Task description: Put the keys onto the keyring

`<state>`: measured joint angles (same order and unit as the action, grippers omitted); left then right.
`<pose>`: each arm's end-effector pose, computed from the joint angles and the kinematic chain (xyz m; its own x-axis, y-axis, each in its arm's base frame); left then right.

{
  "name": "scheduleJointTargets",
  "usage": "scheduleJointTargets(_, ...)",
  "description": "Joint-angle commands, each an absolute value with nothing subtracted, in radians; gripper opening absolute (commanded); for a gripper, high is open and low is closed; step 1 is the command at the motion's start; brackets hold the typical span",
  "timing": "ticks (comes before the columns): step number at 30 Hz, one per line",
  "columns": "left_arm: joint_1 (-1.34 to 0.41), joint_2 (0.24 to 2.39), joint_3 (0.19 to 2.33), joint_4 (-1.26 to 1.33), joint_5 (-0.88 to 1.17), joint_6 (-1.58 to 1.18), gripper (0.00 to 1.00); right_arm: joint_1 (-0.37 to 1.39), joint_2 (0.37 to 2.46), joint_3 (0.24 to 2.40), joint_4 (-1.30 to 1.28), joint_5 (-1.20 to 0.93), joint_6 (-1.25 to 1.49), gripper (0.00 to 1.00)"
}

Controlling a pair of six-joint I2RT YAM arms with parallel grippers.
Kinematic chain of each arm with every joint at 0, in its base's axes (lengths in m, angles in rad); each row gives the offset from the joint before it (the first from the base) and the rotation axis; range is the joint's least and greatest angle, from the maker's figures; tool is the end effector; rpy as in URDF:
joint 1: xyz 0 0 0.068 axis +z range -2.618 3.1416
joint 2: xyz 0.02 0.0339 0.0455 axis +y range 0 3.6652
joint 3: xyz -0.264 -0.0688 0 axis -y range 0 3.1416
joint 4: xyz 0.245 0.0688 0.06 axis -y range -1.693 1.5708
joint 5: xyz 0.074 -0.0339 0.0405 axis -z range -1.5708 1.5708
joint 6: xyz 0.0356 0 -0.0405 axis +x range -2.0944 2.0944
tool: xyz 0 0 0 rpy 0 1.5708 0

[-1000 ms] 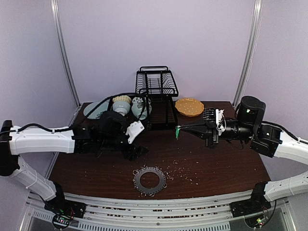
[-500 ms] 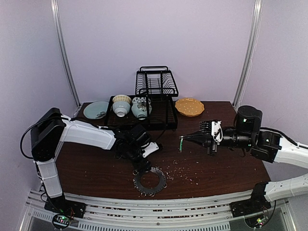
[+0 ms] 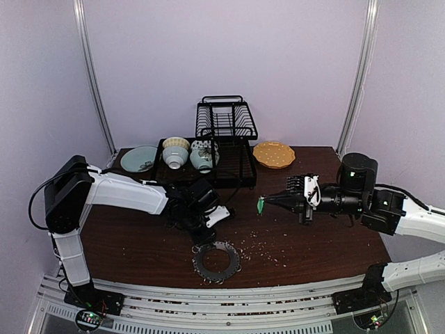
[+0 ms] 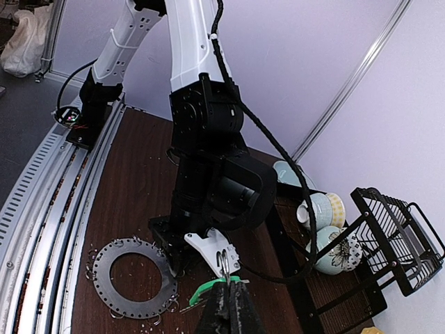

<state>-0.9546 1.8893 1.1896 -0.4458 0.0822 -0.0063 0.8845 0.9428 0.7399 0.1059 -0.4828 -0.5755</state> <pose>0.2137 -0.3068 0.1526 -0.5317 0.7399 -0.4121 0.8296 0.5530 -0.0774 0.1279 0.1822 0.3263 0.4808 -0.1738 -0.8594 -0.8539 0.1302 -0.5040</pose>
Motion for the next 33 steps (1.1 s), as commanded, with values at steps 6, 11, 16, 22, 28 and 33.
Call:
scheduleJointTargets(6, -0.951, 1.893, 1.209, -0.400, 0.093, -0.013, 0.07, 0.879, 0.944, 0.754, 0.115, -0.500, -0.583, 0.00)
scheduleJointTargets(11, -0.953, 1.917, 1.197, -0.426, 0.154, -0.014, 0.16, 0.878, 0.944, 0.759, 0.115, -0.500, -0.586, 0.00)
scheduleJointTargets(16, -0.953, 1.901, 1.196, -0.437, 0.129, -0.012, 0.16, 0.878, 0.943, 0.763, 0.106, -0.499, -0.590, 0.00)
scheduleJointTargets(22, -0.954, 1.908, 1.192, -0.463, 0.055, -0.008, 0.20, 0.878, 0.938, 0.761, 0.110, -0.504, -0.592, 0.00)
scheduleJointTargets(28, -0.973, 1.867, 1.202, -0.464, 0.052, -0.002, 0.00, 0.879, 0.934, 0.760, 0.109, -0.497, -0.592, 0.00)
scheduleJointTargets(33, -0.987, 1.745, 1.206, -0.433, 0.019, 0.017, 0.00, 0.878, 0.930, 0.755, 0.112, -0.490, -0.588, 0.00)
